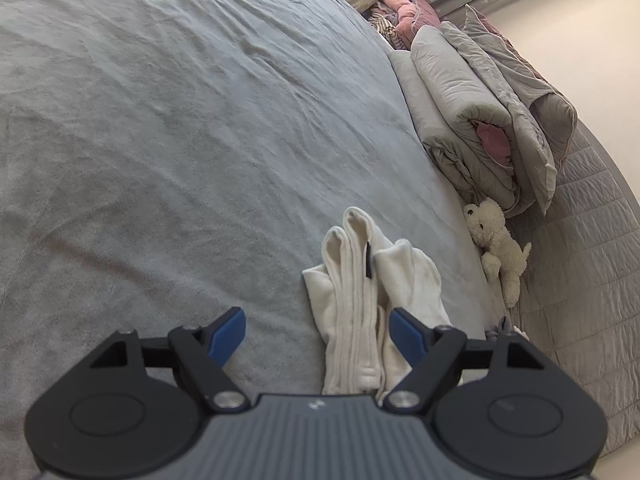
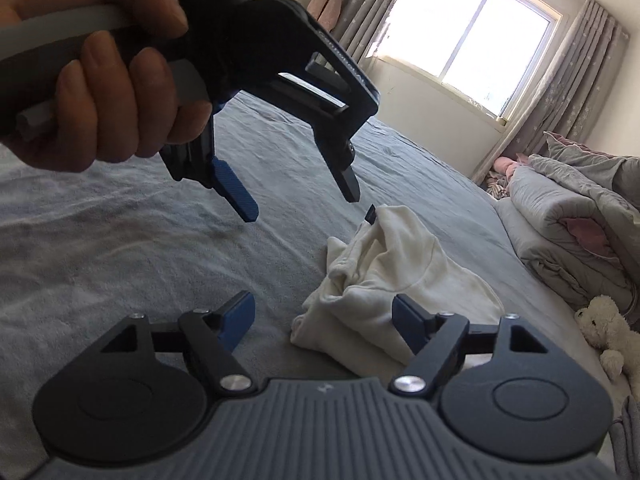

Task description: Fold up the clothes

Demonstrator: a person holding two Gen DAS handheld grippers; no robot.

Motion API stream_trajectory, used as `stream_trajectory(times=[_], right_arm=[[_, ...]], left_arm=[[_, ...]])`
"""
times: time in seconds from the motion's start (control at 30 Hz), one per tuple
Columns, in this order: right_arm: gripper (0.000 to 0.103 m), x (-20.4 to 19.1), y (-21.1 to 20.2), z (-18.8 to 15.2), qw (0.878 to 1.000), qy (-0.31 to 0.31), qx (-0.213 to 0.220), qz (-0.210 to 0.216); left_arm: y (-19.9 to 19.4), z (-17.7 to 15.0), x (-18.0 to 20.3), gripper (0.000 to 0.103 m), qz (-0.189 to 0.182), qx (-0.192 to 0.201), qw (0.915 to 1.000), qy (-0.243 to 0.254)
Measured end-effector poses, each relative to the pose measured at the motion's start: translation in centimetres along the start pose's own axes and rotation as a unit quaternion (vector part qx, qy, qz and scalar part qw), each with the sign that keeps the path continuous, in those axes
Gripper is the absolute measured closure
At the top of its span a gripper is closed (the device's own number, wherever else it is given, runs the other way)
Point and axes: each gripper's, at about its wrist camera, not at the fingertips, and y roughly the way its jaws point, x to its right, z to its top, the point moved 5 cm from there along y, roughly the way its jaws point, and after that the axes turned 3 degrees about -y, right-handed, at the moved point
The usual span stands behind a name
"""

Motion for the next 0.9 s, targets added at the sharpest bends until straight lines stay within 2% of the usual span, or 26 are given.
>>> stream_trajectory(times=[0.13,0.3,0.4,0.53,0.67,0.8,0.9], right_arm=[[0.042,0.0,1.0,-0.4,0.999,-0.036,-0.011,-0.024],[0.044,0.0,1.5,-0.8,0.998,-0.056,-0.021,-0.028],[0.052,0.0,1.8,-0.5,0.998,-0.051,-0.029,-0.028],[0.064,1.9,1.7,0.0,0.999,0.021,-0.031,-0.010],[0.068,4.5,1.9,0.4,0.993,0.112,-0.028,0.020],[0.071,6.5,2.2,0.7,0.980,0.190,-0.029,0.050],[0.073,8.0,2.4,0.8,0.963,0.256,-0.030,0.078]], left_arm=[[0.0,-0.2,0.4,0.023,-0.001,-0.002,1.0000,0.006],[0.2,-0.4,0.5,0.023,-0.003,-0.005,1.0000,0.007],[0.4,-0.6,0.5,0.023,-0.004,-0.010,0.9999,0.004],[0.5,-0.9,0.7,0.022,-0.006,-0.012,0.9999,0.004],[0.8,-1.3,0.7,0.022,-0.001,-0.015,0.9999,0.006],[0.9,-1.5,0.6,0.021,-0.012,-0.017,0.9998,-0.006],[0.8,-1.7,0.1,0.021,-0.054,-0.015,0.9966,-0.060]])
